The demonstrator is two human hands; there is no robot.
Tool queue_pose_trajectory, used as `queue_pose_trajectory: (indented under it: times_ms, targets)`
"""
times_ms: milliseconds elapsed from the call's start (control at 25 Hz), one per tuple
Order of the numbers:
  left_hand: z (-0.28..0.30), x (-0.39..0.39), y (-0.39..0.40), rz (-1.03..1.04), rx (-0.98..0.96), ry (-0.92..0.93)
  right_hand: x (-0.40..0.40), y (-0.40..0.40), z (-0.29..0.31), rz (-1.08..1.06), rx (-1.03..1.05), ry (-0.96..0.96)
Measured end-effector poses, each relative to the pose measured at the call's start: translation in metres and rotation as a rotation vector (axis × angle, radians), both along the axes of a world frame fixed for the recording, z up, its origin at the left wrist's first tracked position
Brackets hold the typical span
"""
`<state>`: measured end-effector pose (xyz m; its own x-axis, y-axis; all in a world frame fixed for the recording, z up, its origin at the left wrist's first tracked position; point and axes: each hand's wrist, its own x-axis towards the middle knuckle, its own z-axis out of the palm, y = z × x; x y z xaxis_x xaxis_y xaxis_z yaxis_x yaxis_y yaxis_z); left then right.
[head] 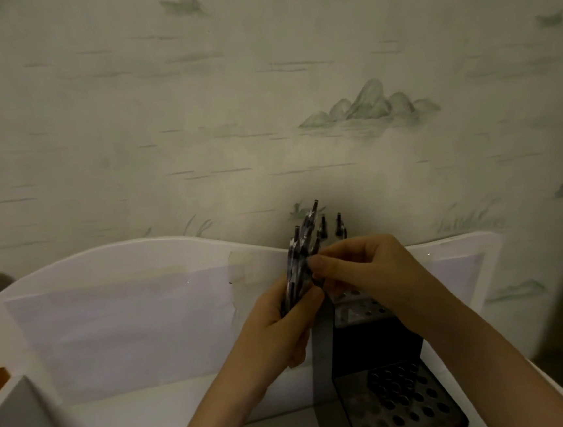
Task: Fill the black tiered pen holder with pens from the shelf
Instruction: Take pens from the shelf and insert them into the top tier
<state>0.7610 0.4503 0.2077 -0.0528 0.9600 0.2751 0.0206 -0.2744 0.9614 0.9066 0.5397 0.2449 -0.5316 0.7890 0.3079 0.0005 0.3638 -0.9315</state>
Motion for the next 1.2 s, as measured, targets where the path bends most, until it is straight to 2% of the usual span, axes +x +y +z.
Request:
queue_pose_trajectory:
  times_ms: [200, 400, 560, 680, 920, 1080, 1200]
  targets:
    - [-0.003, 0.002, 0.003, 0.027, 0.017, 0.012, 0.004, 0.001, -0.001, 0.066, -0.076, 0.057]
    - [-0.003, 0.008, 0.006, 0.074, 0.071, 0.131, 0.002, -0.008, -0.004, -0.049, -0.028, 0.067]
    - [-0.004, 0.008, 0.006, 0.126, 0.07, 0.198, 0.007, -0.003, -0.005, -0.043, -0.178, 0.074]
    - [-0.004, 0.009, 0.007, 0.168, 0.047, 0.181, 0.013, 0.0, -0.004, 0.003, -0.22, 0.129]
    - [-0.008, 0.002, 0.009, 0.222, 0.028, 0.154, 0.043, 0.02, 0.031, -0.313, 0.043, 0.384]
    - [-0.008, 0.0, 0.014, 0.254, 0.053, 0.142, 0.049, 0.033, 0.045, -0.514, 0.344, 0.273]
    - [-0.008, 0.0, 0.016, 0.255, 0.065, 0.156, 0.039, 0.039, 0.039, -0.565, 0.51, 0.164]
